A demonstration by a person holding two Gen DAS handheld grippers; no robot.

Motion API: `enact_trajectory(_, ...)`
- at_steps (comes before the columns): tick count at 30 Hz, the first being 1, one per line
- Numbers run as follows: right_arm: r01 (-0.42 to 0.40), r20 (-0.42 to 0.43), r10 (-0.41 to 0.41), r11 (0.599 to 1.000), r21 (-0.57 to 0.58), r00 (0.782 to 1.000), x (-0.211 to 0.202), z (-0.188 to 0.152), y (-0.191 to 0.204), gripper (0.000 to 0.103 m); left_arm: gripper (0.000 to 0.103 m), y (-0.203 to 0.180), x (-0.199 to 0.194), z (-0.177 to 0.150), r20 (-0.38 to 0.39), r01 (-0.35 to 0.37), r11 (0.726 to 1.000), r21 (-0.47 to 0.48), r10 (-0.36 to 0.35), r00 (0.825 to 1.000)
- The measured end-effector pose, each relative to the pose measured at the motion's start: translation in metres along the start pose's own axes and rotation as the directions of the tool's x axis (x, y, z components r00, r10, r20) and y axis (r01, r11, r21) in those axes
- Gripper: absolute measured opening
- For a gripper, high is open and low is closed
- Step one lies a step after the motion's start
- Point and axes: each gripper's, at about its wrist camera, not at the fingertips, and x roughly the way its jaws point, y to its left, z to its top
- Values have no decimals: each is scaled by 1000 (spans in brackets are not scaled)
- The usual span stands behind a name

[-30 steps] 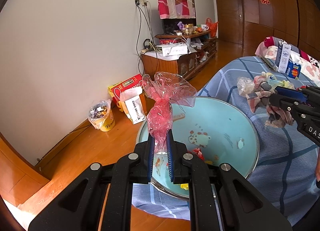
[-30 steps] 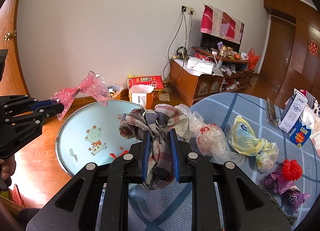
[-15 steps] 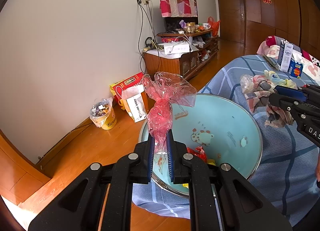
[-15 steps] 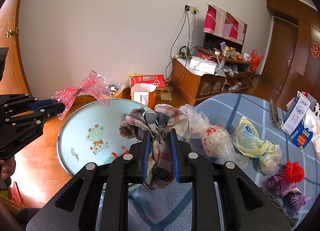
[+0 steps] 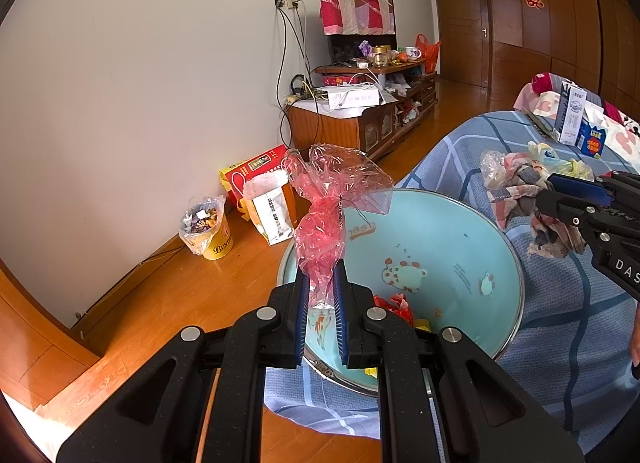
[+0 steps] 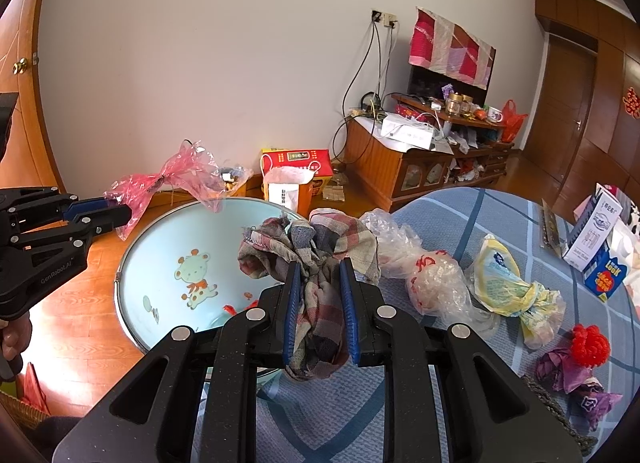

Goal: Collect trash
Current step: 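Carry the pink bag and plaid cloth over the blue bin and open both grippers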

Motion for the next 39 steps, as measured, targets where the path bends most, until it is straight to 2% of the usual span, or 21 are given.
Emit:
enact_trajectory(25,-16,-10,16,1000,-15,1000,1,-1,7,22,13,-5,-1,1,-2,9,1000,0,-9,1000)
enact_trajectory(28,-28,-9,28,999,-17,1000,1,-1,8,26,19,-7,-2,1,-2,24,1000,1,-24,1000)
enact_trajectory(29,-34,-7,34,999,-17,999,1,-1,7,30,24,-9,-3,1,1,24,1000,1,-24,1000)
enact_trajectory(30,-35,-5,35,999,-17,999,1,-1,8,42,30,-9,-2,1,3,26,1000,2,-26,1000)
enact_trajectory(32,-35,-1,35,999,-14,999,2,-2,7,51,34,-13,-3,0,3,30,1000,7,-30,1000)
enact_trajectory(36,-29,-7,29,1000,-9,1000,4,-4,6,56,47,-18,-1,-2,-5,29,1000,9,-29,1000)
enact_trajectory(39,-21,-9,21,1000,-3,1000,2,-7,3,57,51,-19,2,-3,-14,33,999,8,-32,999)
